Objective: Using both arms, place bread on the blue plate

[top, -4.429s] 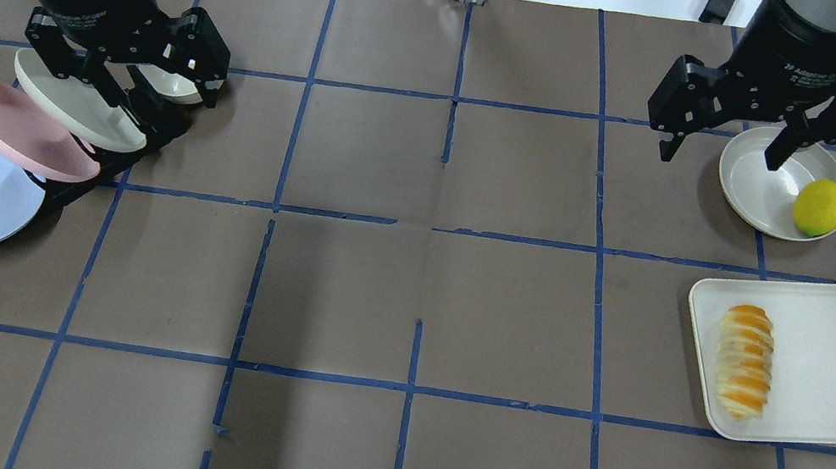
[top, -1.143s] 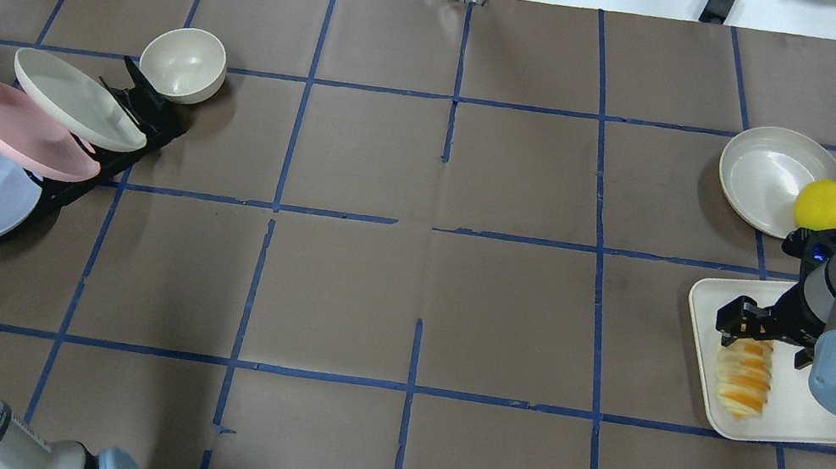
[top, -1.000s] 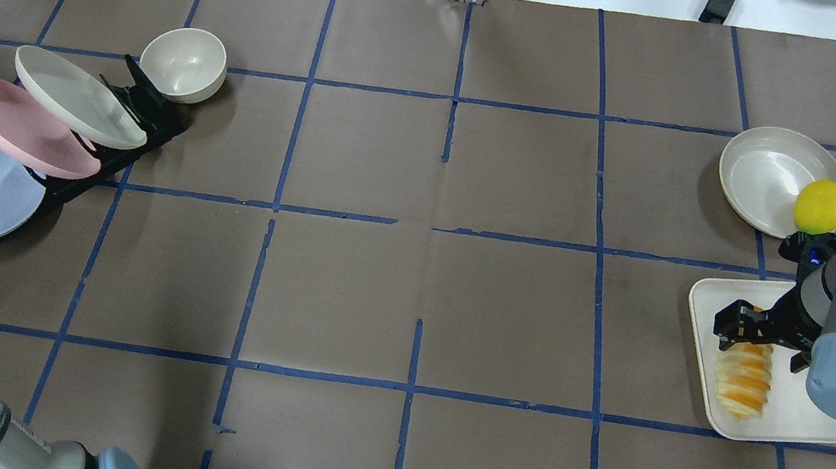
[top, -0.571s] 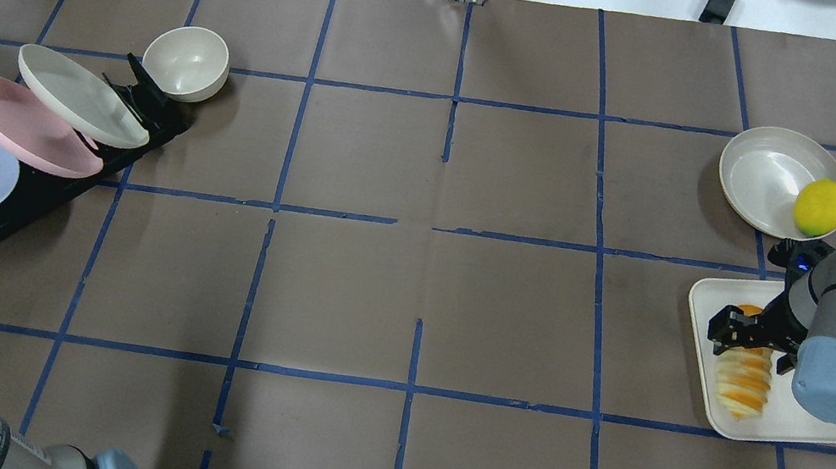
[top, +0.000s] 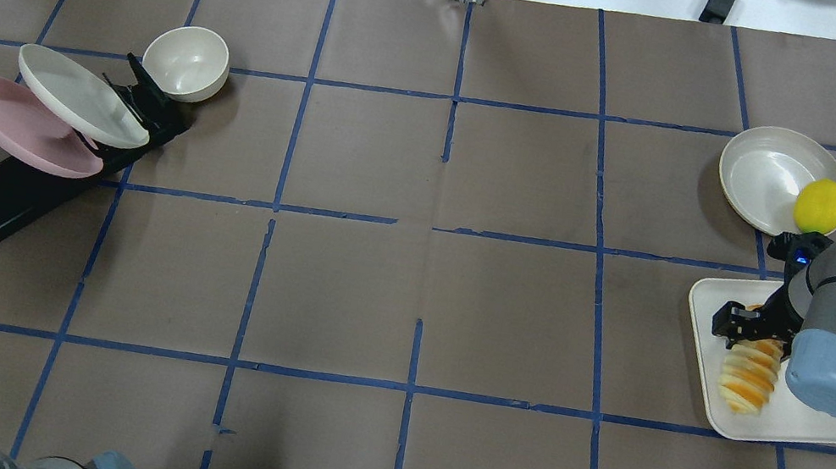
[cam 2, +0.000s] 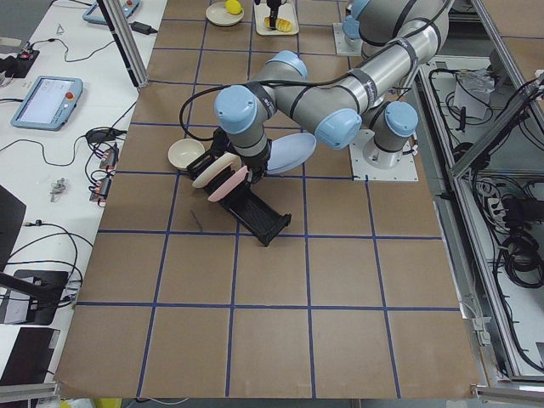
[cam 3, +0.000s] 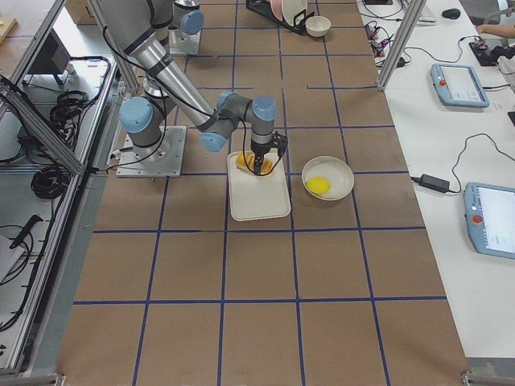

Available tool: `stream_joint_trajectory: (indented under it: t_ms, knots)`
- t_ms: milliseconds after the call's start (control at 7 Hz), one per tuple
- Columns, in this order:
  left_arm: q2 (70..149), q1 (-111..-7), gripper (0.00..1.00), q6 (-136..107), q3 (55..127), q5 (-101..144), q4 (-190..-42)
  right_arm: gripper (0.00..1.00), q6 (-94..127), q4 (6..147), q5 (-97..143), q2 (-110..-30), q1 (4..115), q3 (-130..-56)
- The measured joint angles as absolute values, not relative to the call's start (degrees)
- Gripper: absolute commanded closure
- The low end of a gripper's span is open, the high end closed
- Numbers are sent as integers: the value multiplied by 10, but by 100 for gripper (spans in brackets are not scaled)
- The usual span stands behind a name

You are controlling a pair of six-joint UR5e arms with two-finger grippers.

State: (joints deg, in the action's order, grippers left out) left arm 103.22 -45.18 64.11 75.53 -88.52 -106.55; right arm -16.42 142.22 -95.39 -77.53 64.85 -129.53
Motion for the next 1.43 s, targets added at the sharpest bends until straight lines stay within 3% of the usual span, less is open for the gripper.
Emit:
stream_joint_trajectory:
  t_ms: [714,1143,1286,1429]
  knots:
    - [1012,-726,98,243,825,-763,-1036,92,-183,1388,-956,-843,654,-1293]
    - [1021,-863,98,25,921,-737,-808,92,-207,1303,-943,-935,659,-1275]
    - [1027,-911,97,-62,936,-732,-741,92,-213,1249,-927,-947,669,-1234]
    - [1038,-951,29,-127,944,-731,-686,92,-217,1178,-916,-945,687,-1171]
